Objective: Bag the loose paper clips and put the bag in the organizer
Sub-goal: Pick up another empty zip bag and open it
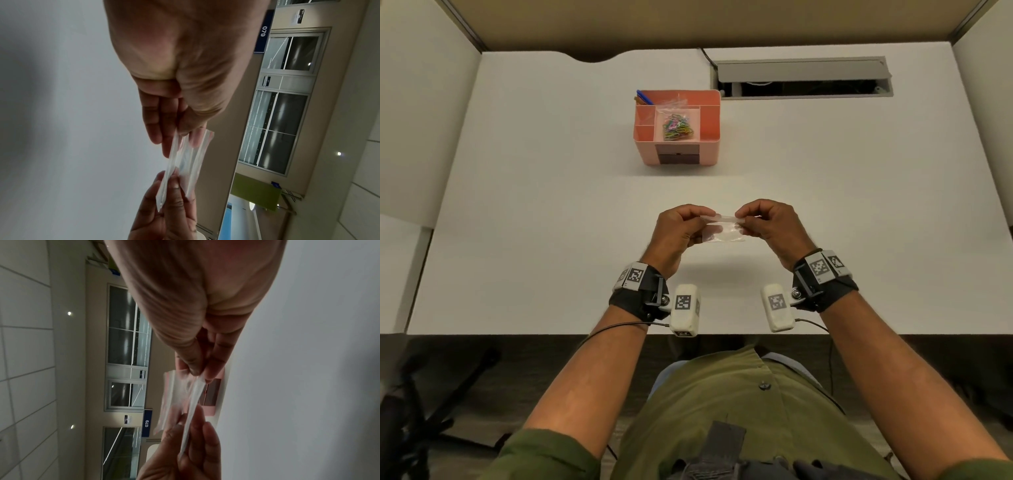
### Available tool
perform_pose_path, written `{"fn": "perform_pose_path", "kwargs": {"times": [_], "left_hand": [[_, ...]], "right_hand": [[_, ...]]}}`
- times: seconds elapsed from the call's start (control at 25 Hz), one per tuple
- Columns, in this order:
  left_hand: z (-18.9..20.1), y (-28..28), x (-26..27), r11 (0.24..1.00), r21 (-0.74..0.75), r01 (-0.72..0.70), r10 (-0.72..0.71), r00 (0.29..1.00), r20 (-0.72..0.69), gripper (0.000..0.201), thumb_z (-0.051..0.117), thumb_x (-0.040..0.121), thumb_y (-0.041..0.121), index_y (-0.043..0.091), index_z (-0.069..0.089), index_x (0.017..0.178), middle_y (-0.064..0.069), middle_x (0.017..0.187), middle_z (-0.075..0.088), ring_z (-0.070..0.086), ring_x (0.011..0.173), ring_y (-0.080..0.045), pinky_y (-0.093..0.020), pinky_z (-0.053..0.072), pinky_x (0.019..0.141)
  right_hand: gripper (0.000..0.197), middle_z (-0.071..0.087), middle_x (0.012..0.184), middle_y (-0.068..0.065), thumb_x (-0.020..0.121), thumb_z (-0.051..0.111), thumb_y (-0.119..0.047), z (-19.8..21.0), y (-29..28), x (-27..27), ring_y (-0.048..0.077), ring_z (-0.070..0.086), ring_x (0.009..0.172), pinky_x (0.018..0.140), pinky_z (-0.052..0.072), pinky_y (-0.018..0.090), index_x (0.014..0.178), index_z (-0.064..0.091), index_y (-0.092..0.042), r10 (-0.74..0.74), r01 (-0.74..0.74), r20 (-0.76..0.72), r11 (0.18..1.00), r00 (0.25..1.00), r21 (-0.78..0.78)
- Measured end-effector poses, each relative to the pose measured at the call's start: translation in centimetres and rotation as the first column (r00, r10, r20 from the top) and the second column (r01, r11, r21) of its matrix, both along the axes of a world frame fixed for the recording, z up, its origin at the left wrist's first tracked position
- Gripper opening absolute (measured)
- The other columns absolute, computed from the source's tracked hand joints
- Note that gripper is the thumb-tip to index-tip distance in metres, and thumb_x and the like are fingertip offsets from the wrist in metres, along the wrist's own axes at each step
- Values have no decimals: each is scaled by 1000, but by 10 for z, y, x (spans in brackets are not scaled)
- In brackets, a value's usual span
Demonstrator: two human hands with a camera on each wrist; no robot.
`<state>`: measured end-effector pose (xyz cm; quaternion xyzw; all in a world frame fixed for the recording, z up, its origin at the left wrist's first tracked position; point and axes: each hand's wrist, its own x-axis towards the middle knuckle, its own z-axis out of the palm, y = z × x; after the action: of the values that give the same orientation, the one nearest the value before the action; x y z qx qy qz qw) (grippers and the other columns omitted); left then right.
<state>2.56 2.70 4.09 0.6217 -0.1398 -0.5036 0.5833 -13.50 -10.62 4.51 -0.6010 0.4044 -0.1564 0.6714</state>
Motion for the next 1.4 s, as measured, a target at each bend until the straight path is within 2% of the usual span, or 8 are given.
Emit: {"fn": "perform_pose_path", "kwargs": {"times": [0.24, 0.36, 0.44, 0.6, 0.8, 1.0, 1.2, 1.4], "left_hand": [[4, 33, 19, 998, -31, 52, -50, 997, 59, 29, 55, 93, -11, 5, 78, 98, -15, 114, 77, 73, 108, -27, -30, 60, 87], [4, 44, 30, 998, -44, 43, -42, 999, 22, 38, 44, 94, -9, 8, 75, 109, -15, 117, 76, 73, 111, -30, -35, 61, 89], [7, 48, 35, 1000, -21, -7, 6, 998, -63, 36, 42, 96, 1, 10, 69, 119, -22, 117, 75, 74, 107, -32, -39, 61, 91], [9, 60, 35, 1000, 23, 14, -12, 994, -111, 37, 65, 100, 33, 0, 69, 118, -23, 113, 76, 77, 99, -34, -40, 63, 89], [5, 67, 38, 1000, 4, 7, -7, 1000, -18, 25, 68, 98, 17, -3, 71, 112, -18, 106, 76, 78, 93, -37, -35, 65, 79], [5, 68, 41, 1000, 9, 1, -1, 1000, 23, 20, 69, 98, 17, 0, 72, 109, -16, 102, 77, 78, 92, -36, -38, 65, 82], [1, 68, 45, 1000, 19, -15, 14, 999, 50, 17, 70, 97, 18, 3, 74, 105, -16, 101, 77, 77, 91, -31, -41, 64, 83], [-1, 71, 50, 1000, 25, -9, 8, 999, 46, 16, 71, 97, 19, 5, 73, 103, -16, 100, 78, 78, 92, -34, -41, 64, 85]], "right_hand": [[28, 73, 87, 5, 85, 59, 13, 13, 29, 22, 8, 70, 81, 77, 56, 20, 85, 75, -9, 50, -60, -75, 988, 996, -141], [29, 74, 89, 4, 85, 58, 12, 13, 42, 33, 11, 71, 85, 79, 58, 23, 85, 76, -10, 42, -55, -70, 976, 997, -211], [31, 74, 89, 3, 85, 59, 11, 12, 49, 39, 16, 71, 88, 81, 59, 27, 83, 76, -14, 35, -46, -47, 966, 998, -255], [27, 73, 90, 1, 84, 60, 9, 12, 62, 51, 17, 70, 90, 81, 59, 28, 84, 75, -14, 26, -28, -13, 955, 1000, -295], [23, 71, 102, 10, 89, 54, 6, 13, 76, 59, 15, 68, 92, 79, 59, 28, 104, 66, -7, -12, 21, 54, 987, 998, -158], [25, 70, 113, 11, 96, 52, -12, 13, 88, 65, 22, 69, 96, 89, 57, 35, 118, 65, -12, -104, 90, 58, 975, 993, 201], [23, 70, 104, 16, 91, 66, -6, 7, 97, 70, 22, 71, 93, 85, 61, 33, 113, 63, -1, -105, 99, 43, 988, 994, 122], [10, 70, 94, 16, 88, 70, -3, 5, 93, 75, 20, 69, 83, 78, 61, 32, 97, 68, -5, -108, 105, 25, 991, 994, 78]]}}
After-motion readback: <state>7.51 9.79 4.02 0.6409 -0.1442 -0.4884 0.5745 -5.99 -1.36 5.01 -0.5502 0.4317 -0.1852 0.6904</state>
